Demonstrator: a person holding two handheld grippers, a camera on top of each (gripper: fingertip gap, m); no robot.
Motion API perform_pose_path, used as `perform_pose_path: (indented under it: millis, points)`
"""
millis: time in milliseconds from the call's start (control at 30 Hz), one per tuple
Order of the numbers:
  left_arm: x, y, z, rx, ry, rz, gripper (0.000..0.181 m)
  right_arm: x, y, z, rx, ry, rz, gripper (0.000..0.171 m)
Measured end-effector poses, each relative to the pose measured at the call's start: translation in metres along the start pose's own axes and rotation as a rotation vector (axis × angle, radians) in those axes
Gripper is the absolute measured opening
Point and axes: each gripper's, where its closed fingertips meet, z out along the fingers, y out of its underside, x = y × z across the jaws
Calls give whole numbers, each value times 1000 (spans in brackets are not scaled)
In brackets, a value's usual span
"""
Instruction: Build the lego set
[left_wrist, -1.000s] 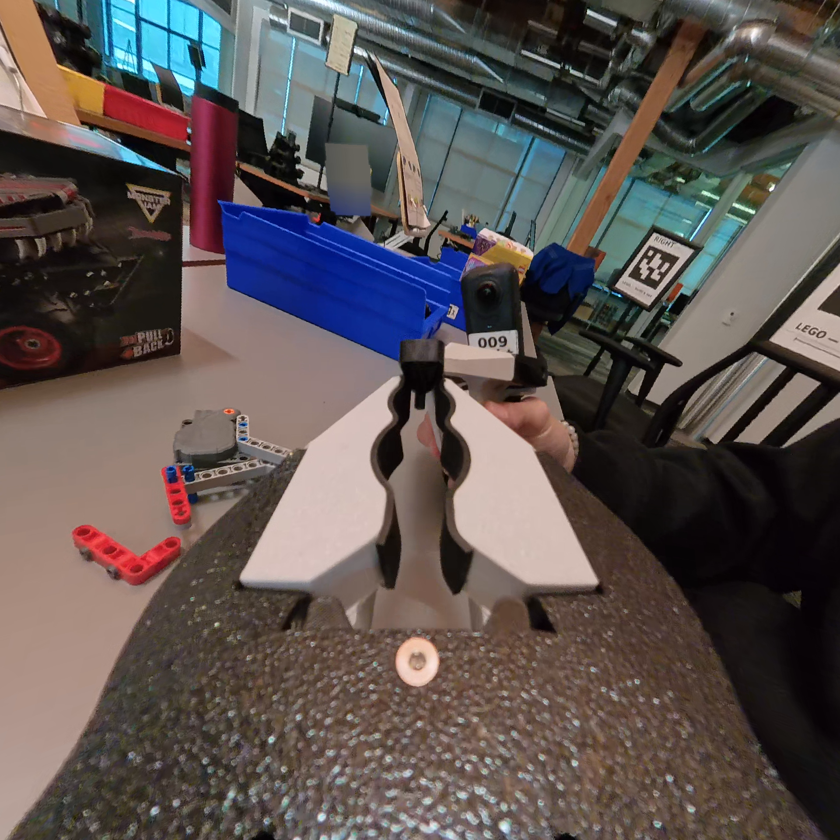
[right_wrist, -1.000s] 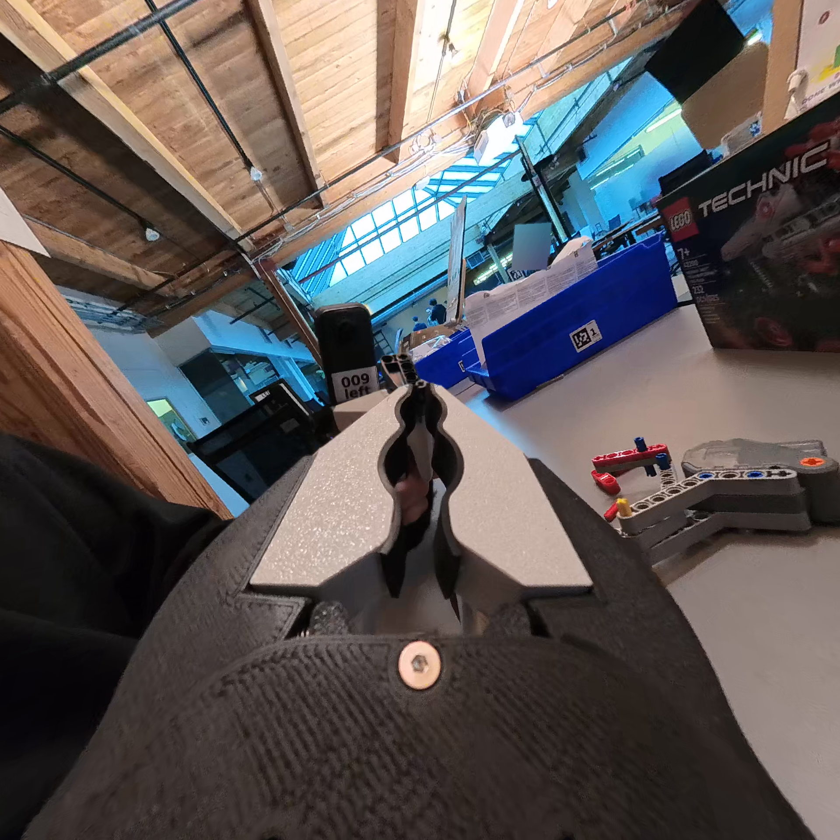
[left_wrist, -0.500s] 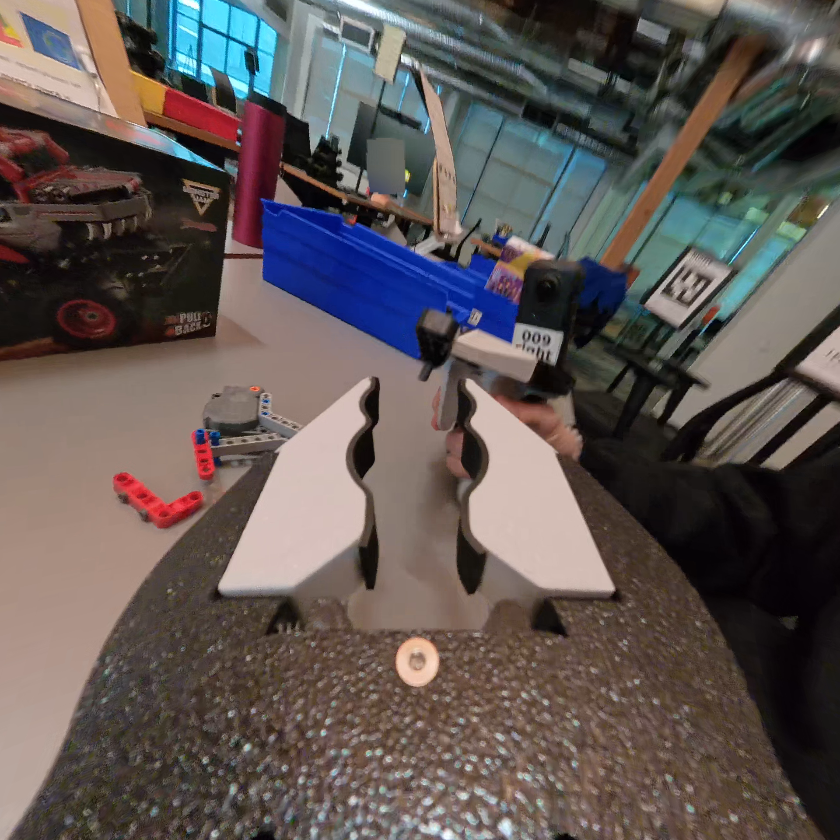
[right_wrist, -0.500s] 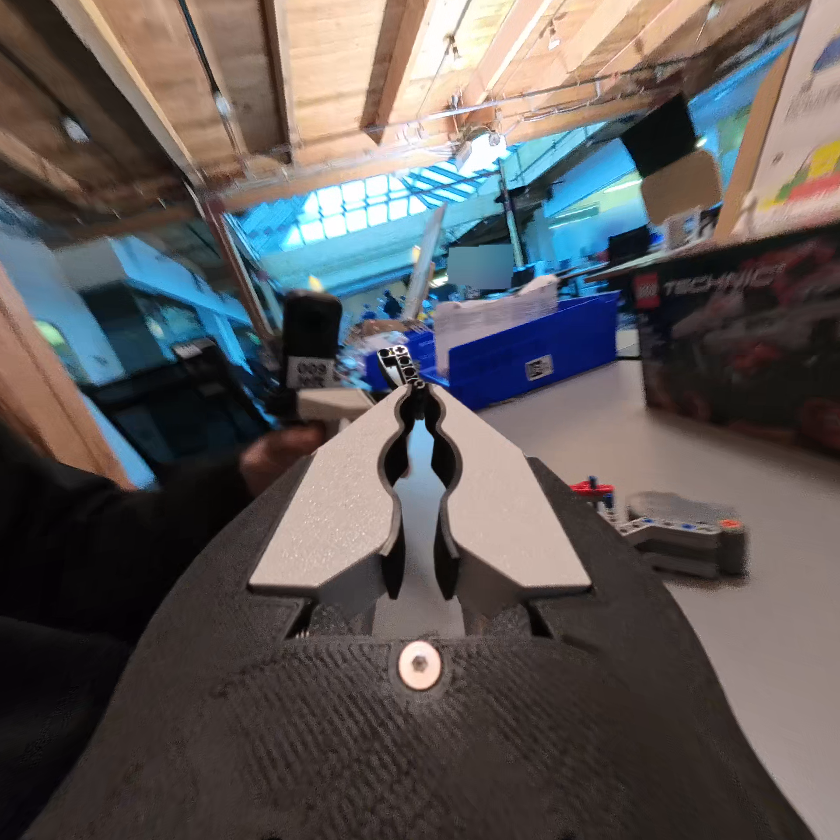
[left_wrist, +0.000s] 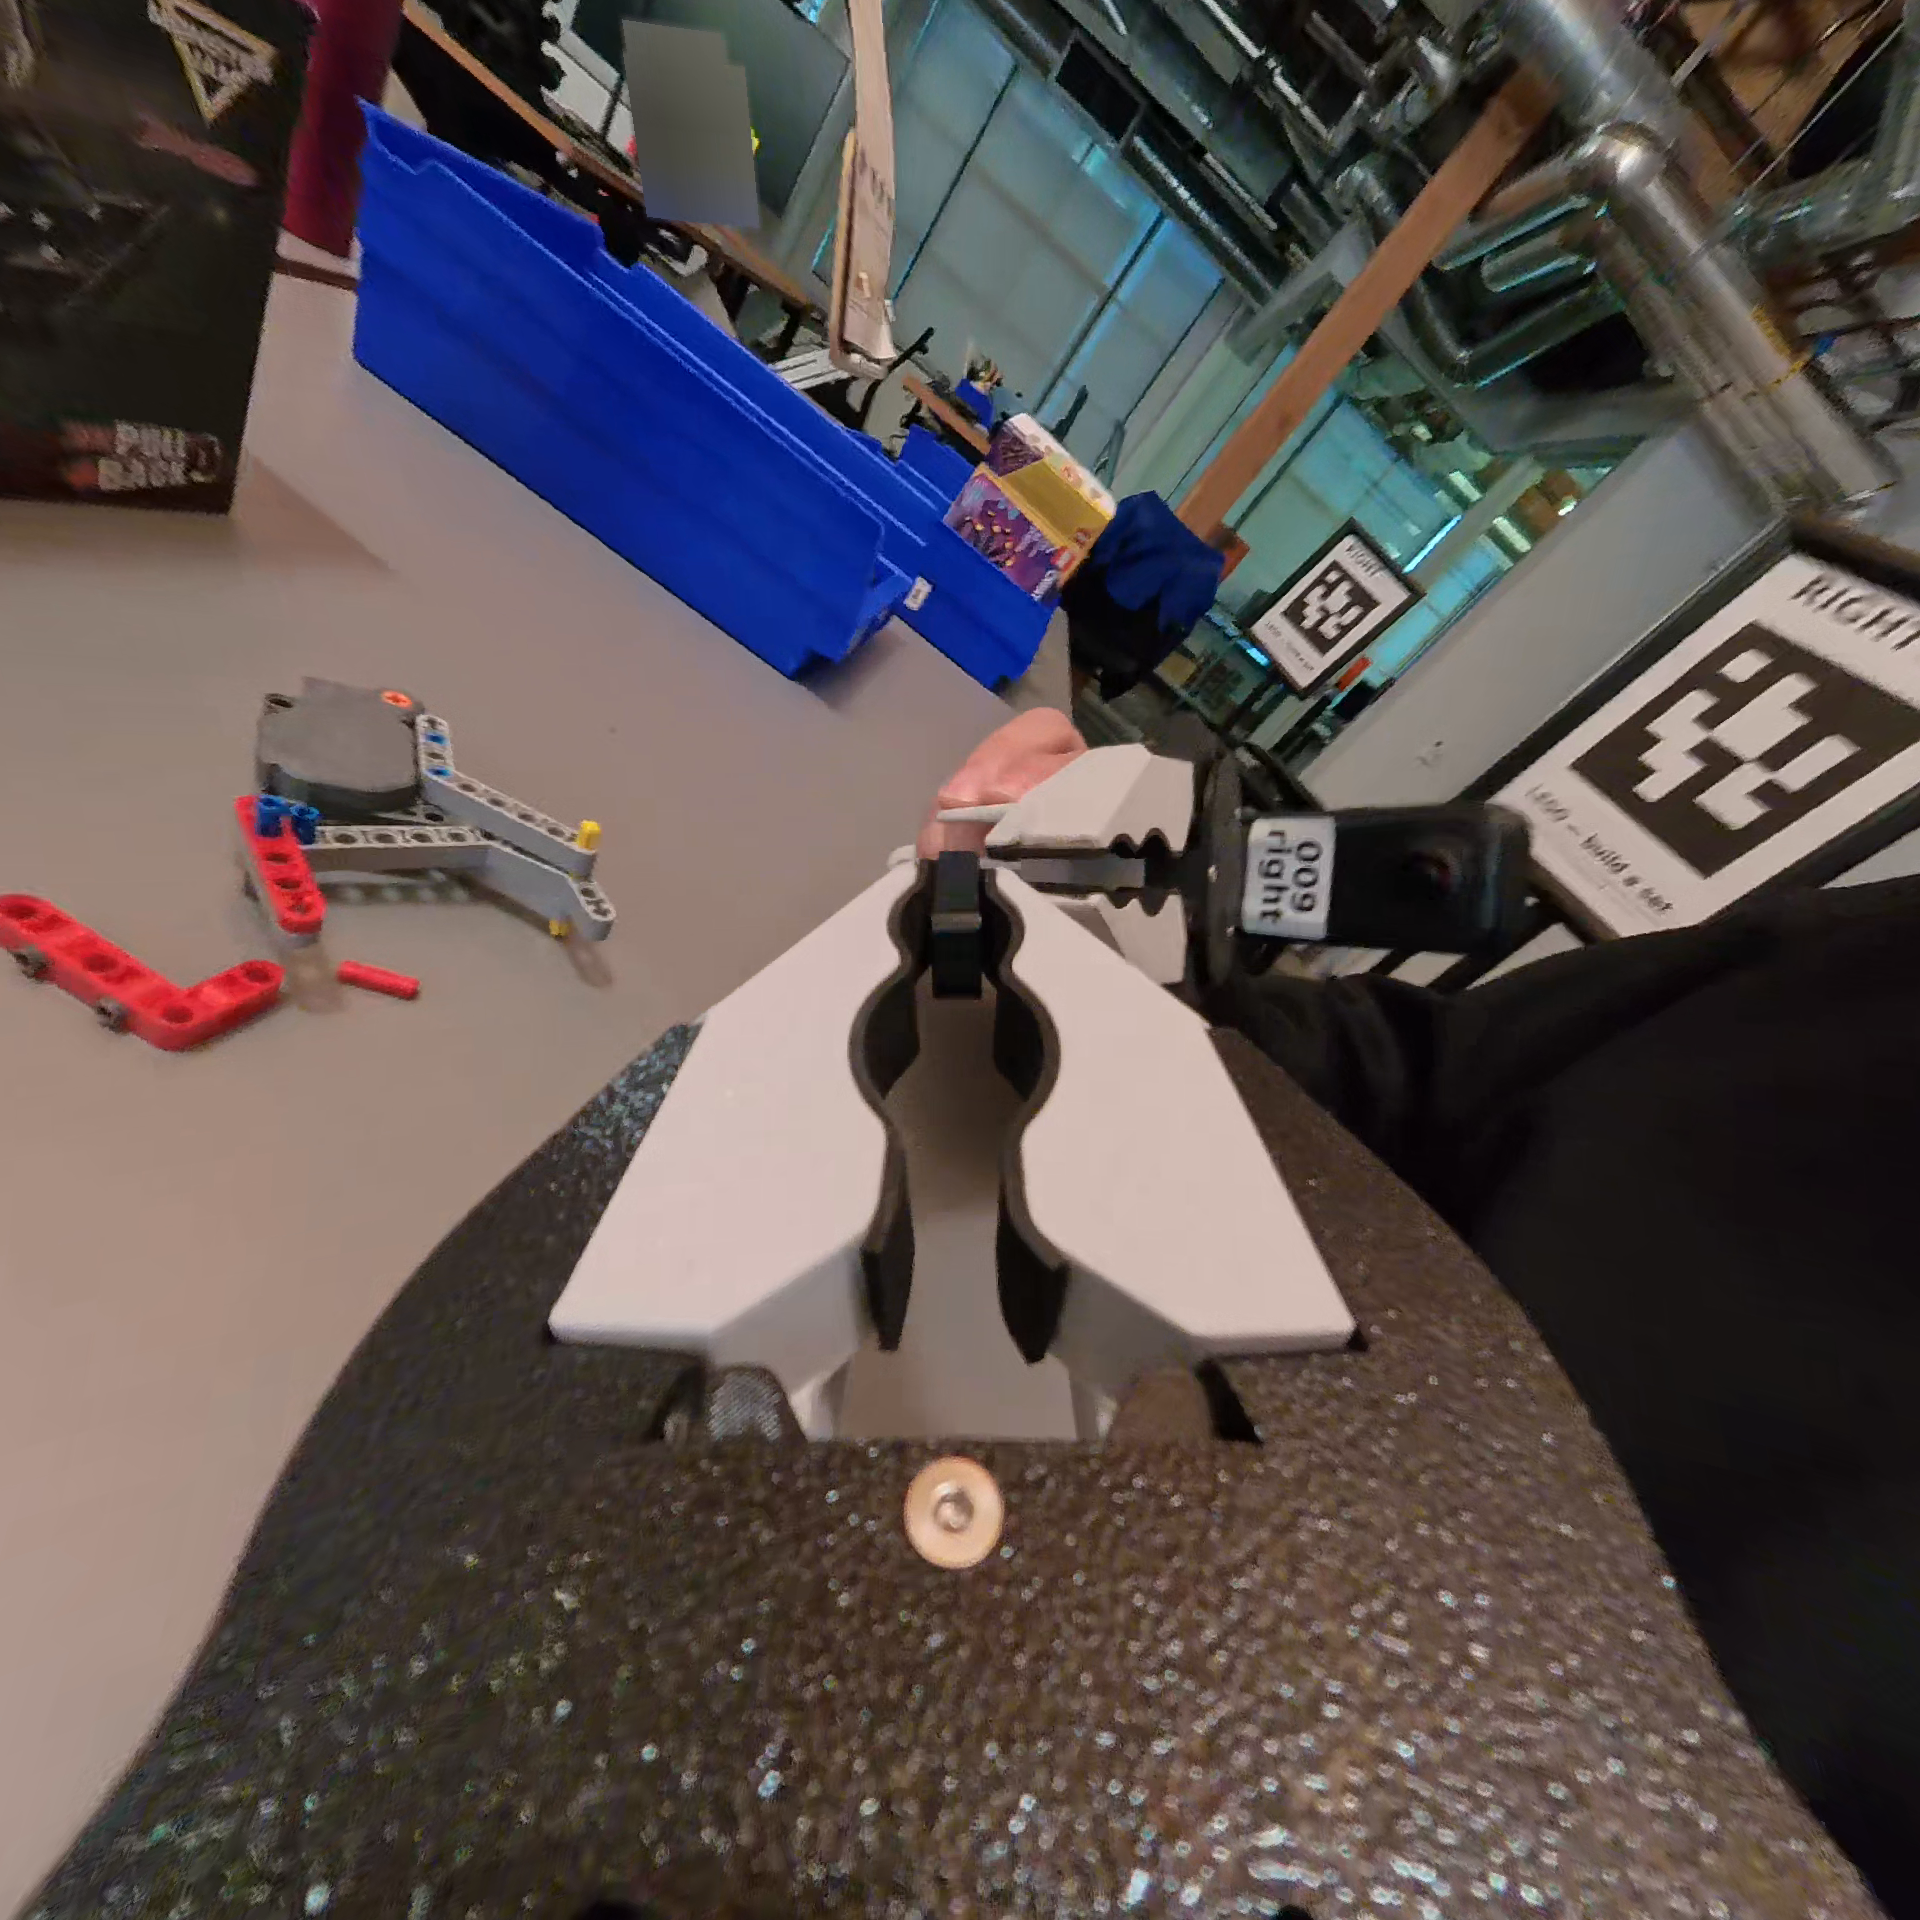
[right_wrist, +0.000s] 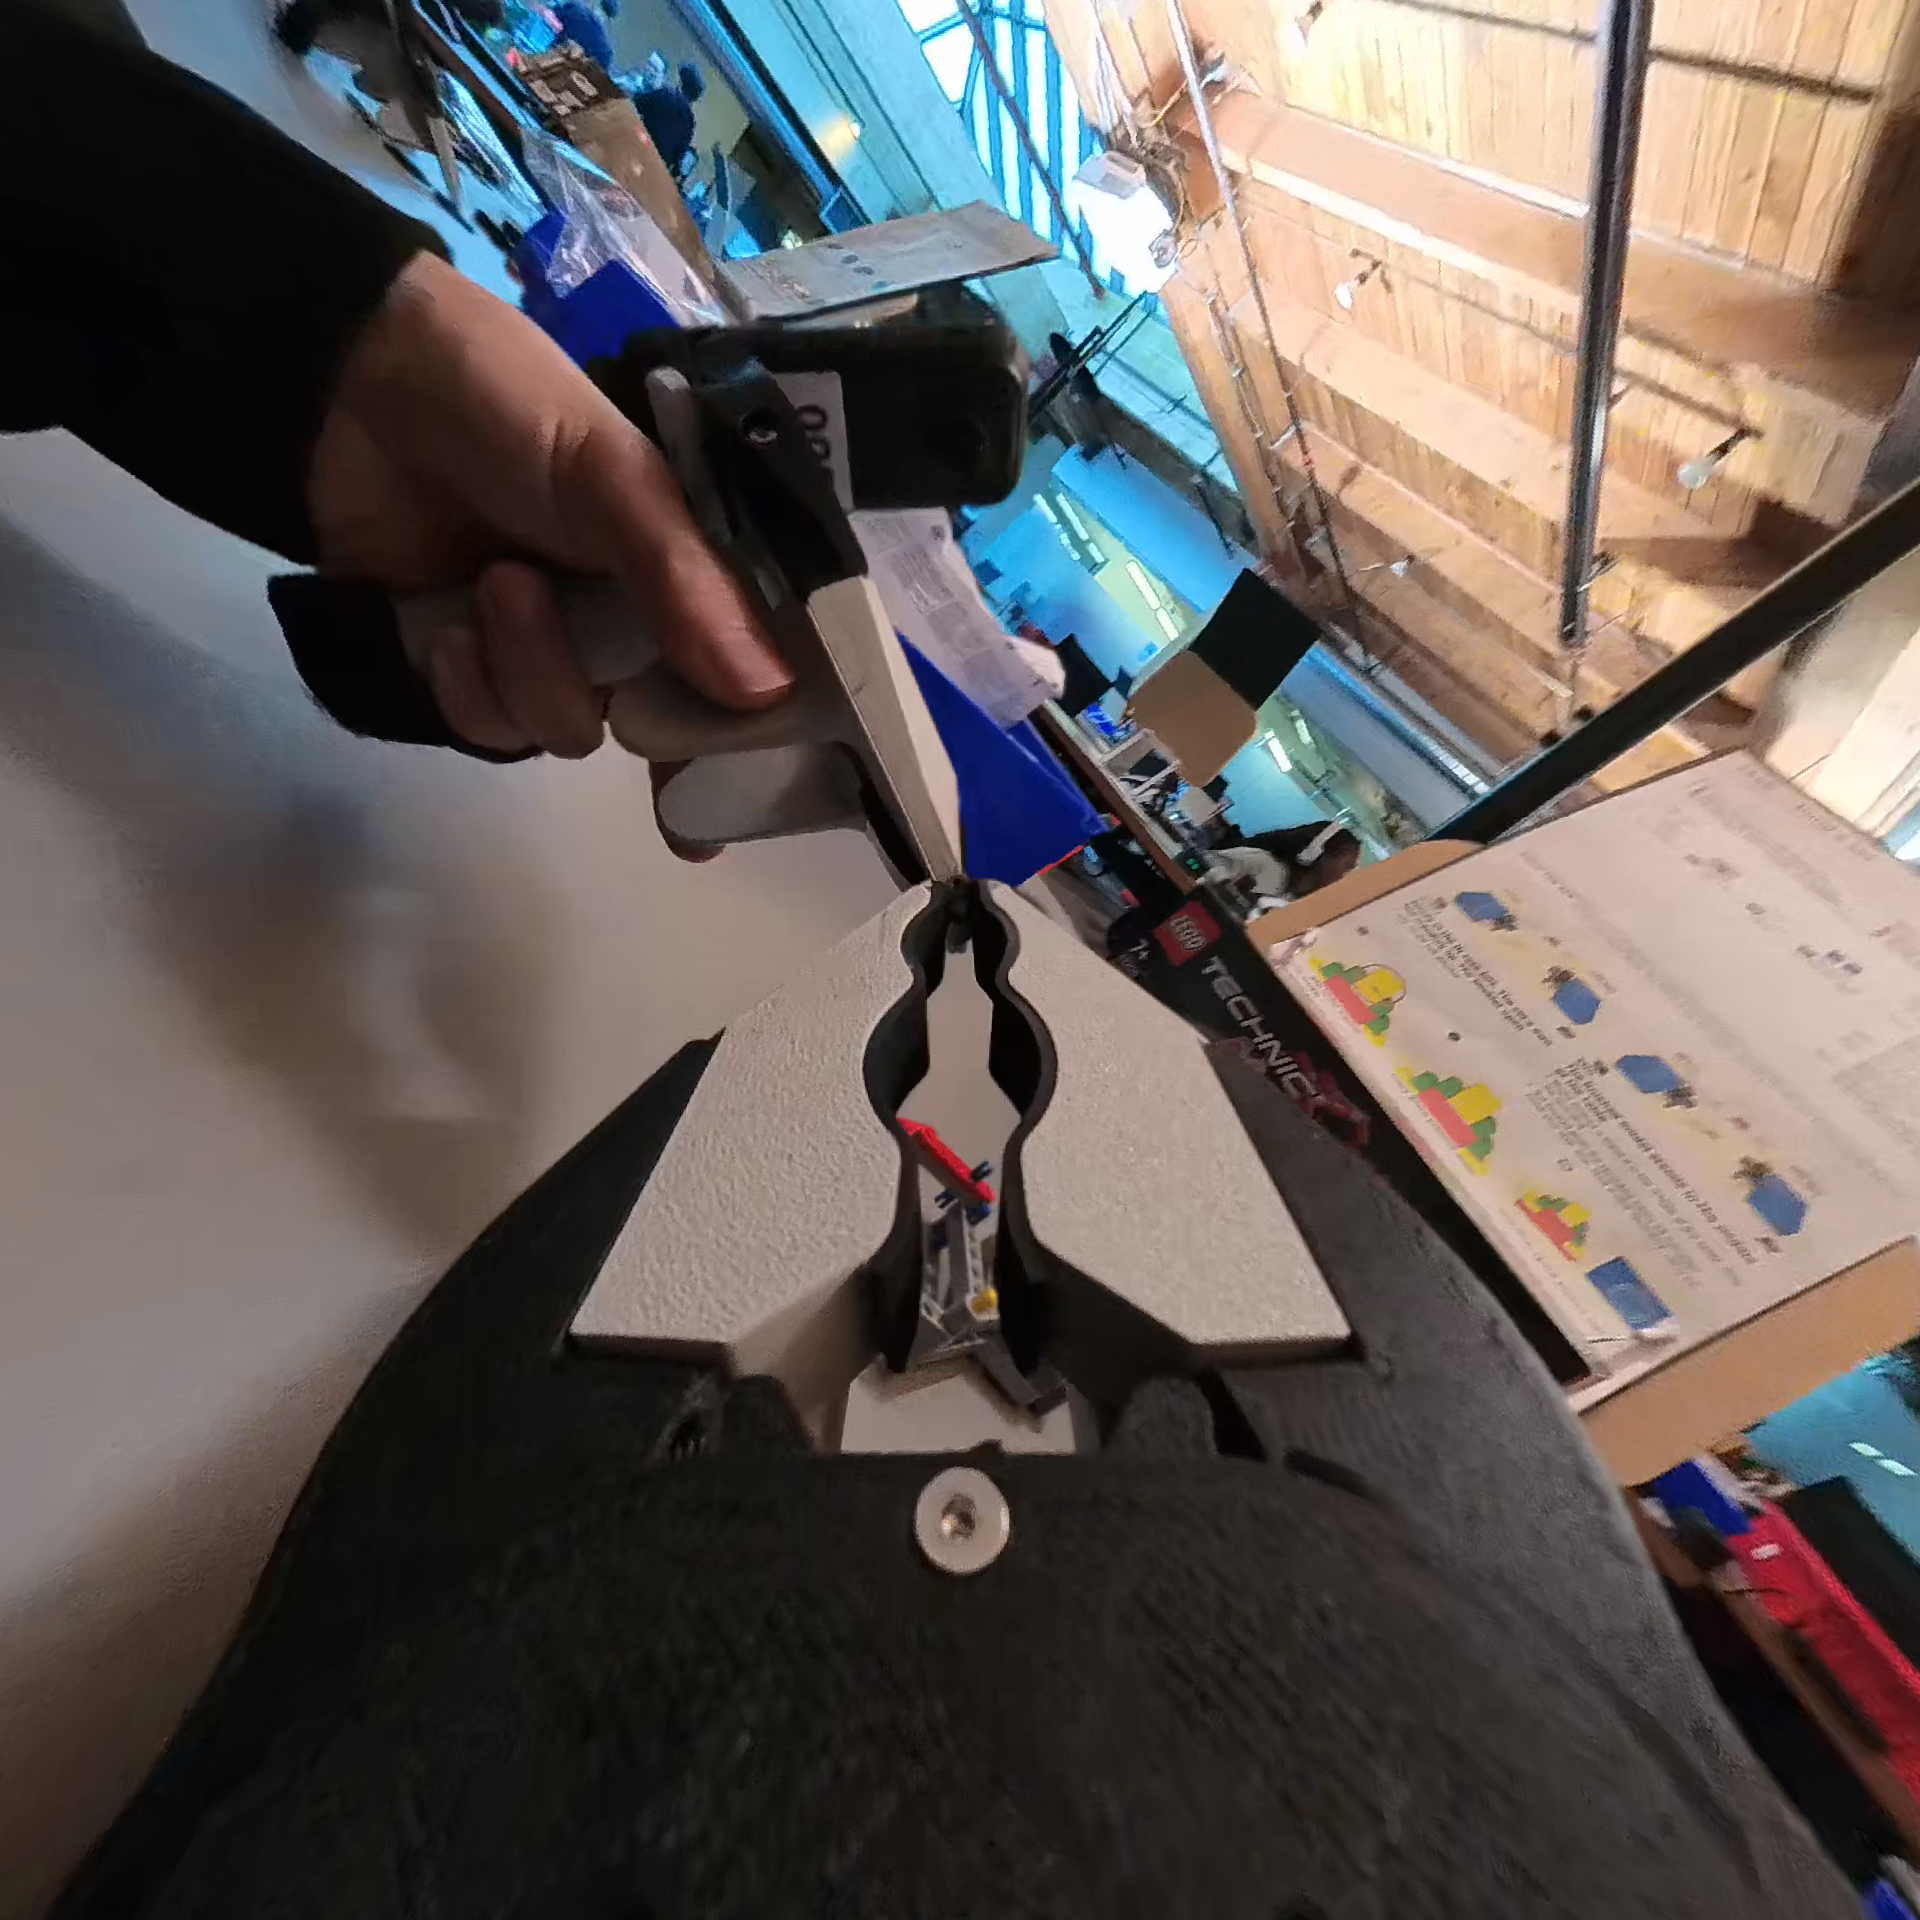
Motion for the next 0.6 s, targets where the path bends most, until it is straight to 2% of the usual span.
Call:
perform_pose_path:
  millis: [233, 367, 600]
  points:
    - [-6, 11, -4, -29, 28, -71, 5, -13, 5, 3, -50, -67, -31, 3]
    - [-20, 15, -3, -42, -82, 15, 5, -17, 18, 5, -207, -69, -123, 3]
    - [-33, 21, -1, -96, -191, 142, 6, -22, 34, 5, -304, -83, -125, 2]
